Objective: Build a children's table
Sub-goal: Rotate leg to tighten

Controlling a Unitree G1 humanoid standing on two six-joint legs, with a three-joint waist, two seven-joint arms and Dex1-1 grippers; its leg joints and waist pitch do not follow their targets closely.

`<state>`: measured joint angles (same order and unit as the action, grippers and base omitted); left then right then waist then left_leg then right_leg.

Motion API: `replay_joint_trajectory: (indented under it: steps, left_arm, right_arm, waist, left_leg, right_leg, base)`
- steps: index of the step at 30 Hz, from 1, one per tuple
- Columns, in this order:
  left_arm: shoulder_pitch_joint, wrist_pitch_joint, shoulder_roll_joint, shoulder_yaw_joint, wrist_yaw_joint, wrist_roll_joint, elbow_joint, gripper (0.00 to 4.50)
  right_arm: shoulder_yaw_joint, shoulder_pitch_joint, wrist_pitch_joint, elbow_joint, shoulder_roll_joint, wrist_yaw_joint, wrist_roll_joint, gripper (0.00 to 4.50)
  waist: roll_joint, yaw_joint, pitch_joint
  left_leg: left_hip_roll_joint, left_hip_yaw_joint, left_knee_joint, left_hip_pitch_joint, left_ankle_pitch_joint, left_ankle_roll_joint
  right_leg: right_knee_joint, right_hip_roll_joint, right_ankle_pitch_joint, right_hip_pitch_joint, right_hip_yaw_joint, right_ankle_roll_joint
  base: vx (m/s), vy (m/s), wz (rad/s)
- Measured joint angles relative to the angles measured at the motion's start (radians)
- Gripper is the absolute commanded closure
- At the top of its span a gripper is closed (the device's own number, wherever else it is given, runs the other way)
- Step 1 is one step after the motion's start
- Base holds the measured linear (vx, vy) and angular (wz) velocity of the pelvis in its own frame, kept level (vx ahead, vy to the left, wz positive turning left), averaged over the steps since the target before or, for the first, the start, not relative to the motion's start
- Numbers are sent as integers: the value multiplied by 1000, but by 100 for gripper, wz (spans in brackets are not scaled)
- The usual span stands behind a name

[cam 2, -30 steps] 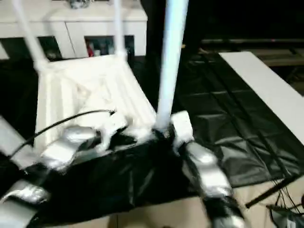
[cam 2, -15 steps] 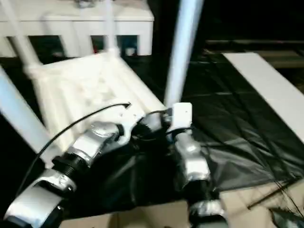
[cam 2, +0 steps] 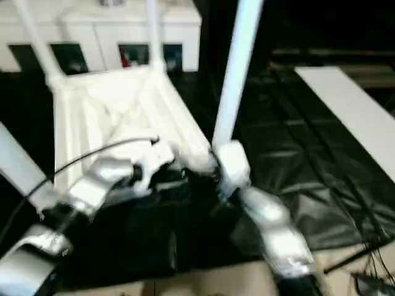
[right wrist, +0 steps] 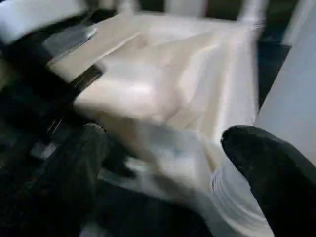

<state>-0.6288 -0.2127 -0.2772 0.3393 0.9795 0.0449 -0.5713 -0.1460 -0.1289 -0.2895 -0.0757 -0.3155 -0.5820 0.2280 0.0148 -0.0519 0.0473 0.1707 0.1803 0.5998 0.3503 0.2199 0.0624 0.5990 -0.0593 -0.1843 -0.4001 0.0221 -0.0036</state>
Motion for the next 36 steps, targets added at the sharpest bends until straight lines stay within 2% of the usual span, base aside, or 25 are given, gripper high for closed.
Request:
replay_joint_trajectory:
  steps: [1, 3, 5, 8, 10, 14, 24, 25, 30, 31, 35, 36]
  left_arm:
    - [7, 0, -18, 4, 29, -4, 16, 450]
    - [26, 4, -62, 2, 81, -13, 41, 450]
    - [37, 1, -110, 1, 138, -24, 63, 450]
    - [51, 2, -136, 1, 175, -30, 88, 450]
    - [75, -4, -150, 8, 214, -35, 131, 450]
    - [84, -10, -152, 25, 247, -49, 160, 450]
    - [88, -31, -150, 29, 251, -50, 178, 450]
    - [89, -36, -150, 30, 251, -49, 182, 450]
    - [90, -44, -151, 30, 251, -49, 187, 450]
    - [90, -45, -151, 30, 251, -49, 188, 450]
    - [90, -47, -152, 31, 251, -49, 191, 450]
    - [91, -48, -152, 31, 251, -49, 192, 450]
  right_arm:
    - [-7, 39, -17, -38, -71, -58, 14, 8]
    - [5, 86, -37, -42, -148, -109, 17, 8]
    - [21, 114, -50, -41, -187, -155, 17, 8]
    - [37, 98, -50, -37, -180, -152, 12, 8]
    - [52, 69, -50, -36, -175, -140, 14, 8]
    - [61, 45, -50, -36, -170, -133, 36, 8]
    - [13, 13, -49, 45, -147, -166, 13, 8]
    - [11, 9, -47, 54, -147, -169, 13, 33]
    - [-4, -18, -35, 92, -128, -176, 14, 54]
    - [-7, -23, -33, 94, -128, -177, 14, 80]
    - [-15, -28, -28, 100, -122, -185, 14, 101]
    - [-15, -28, -28, 102, -119, -186, 14, 123]
  waist:
    - [-1, -2, 0]
    - [0, -1, 0]
    - [-1, 13, 0]
    - [-1, 21, 0]
    - [-2, 18, 0]
    - [-2, -1, -1]
    - [-2, -6, -1]
    - [-2, -6, -1]
    - [-2, -5, -1]
    - [-2, -5, -1]
    - [-2, -5, -1]
    - [-2, -6, -1]
  left_leg:
    - [0, 0, -1, 0, 0, 0]
    - [0, 0, -2, 0, 0, 0]
    - [0, 1, -4, 1, 0, 0]
    - [1, 1, -4, 1, 0, 0]
    - [1, 1, -4, 0, 0, 0]
    - [1, 2, -4, 1, 0, -1]
    - [1, 3, -3, 0, 0, -1]
    - [1, 4, -3, 0, 0, -1]
    - [1, 4, -3, 0, 0, -1]
    - [1, 4, -3, 0, 0, -1]
    - [1, 4, -3, 0, 0, -1]
    - [1, 4, -3, 0, 0, -1]
  right_leg:
    - [-1, 0, 0, 0, 0, 0]
    - [-2, 0, 0, 1, 0, 0]
    - [-2, 1, 0, 1, 0, 0]
    - [-1, 1, 0, 0, 0, 0]
    - [-1, 1, 0, 0, 0, 0]
    - [-4, 0, 0, -1, 0, 0]
    - [-2, 0, 0, -1, 0, 0]
    - [-2, 0, 0, -1, 0, 0]
    - [-2, 0, 0, -1, 0, -1]
    - [-1, 0, 0, -1, 0, -1]
    - [-1, 0, 0, -1, 0, -1]
    - [-1, 0, 0, -1, 0, -1]
  base:
    - [0, 0, 0]
    - [0, 0, 0]
    - [0, 0, 0]
    - [0, 0, 0]
    - [0, 0, 0]
    - [0, 0, 0]
    - [0, 0, 0]
    - [0, 0, 0]
    - [0, 0, 0]
    - [0, 0, 0]
    - [0, 0, 0]
    - [0, 0, 0]
